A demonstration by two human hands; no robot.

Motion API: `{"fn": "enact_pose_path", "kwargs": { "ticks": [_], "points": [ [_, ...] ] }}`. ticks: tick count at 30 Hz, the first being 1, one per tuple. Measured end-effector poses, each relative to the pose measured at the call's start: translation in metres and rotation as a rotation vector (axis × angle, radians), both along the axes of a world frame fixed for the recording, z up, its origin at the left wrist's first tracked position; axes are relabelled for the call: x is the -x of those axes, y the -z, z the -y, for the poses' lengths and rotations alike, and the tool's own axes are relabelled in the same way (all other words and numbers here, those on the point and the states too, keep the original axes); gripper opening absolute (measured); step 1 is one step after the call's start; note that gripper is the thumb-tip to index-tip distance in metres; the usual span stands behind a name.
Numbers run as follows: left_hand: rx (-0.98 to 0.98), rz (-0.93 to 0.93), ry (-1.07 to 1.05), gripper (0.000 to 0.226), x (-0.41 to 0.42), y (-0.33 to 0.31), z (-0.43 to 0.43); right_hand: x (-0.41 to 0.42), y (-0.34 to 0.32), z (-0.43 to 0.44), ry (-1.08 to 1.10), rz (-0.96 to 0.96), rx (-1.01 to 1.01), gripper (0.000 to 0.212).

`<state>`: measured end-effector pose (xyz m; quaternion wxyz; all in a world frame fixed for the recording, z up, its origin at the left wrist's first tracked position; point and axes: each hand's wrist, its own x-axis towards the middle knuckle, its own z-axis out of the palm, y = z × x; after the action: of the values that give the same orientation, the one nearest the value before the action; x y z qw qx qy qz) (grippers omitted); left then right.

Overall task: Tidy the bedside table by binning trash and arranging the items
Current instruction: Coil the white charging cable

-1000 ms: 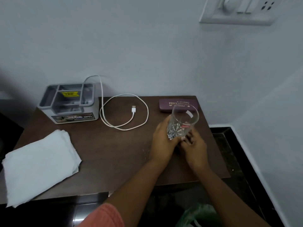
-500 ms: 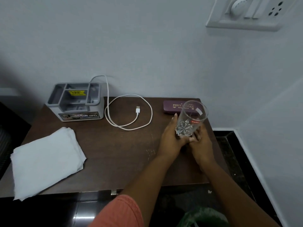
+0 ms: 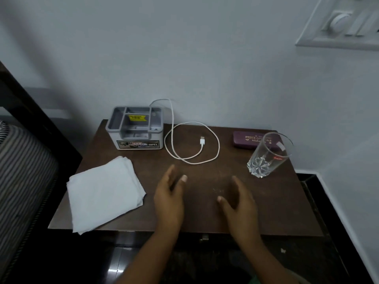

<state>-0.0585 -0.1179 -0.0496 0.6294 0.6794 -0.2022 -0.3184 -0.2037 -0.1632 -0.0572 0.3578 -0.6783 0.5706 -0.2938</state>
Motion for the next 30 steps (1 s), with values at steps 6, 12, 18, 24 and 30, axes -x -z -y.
{"fn": "enact_pose_path", "kwargs": {
  "ticks": [6,12,18,24,30],
  "points": [
    [-0.088,0.006,0.029,0.057,-0.043,-0.017,0.049,-0.096,-0.021,0.035,-0.301,-0.085,-0.053,0.063],
    [-0.057,-0.084,0.123,0.020,-0.051,-0.033,0.069,-0.134,-0.042,0.052,-0.209,0.092,-0.102,0.022],
    [0.084,-0.061,0.145,0.026,-0.040,-0.078,0.045,-0.112,-0.070,0.038,-0.264,0.132,0.137,0.028],
    [0.296,-0.050,0.218,0.012,-0.029,-0.164,0.017,-0.097,-0.116,0.021,-0.250,0.330,0.274,0.027],
    [0.466,0.060,0.288,0.018,-0.025,-0.258,-0.037,-0.074,-0.152,-0.004,-0.322,0.290,0.420,0.017]
  ]
}}
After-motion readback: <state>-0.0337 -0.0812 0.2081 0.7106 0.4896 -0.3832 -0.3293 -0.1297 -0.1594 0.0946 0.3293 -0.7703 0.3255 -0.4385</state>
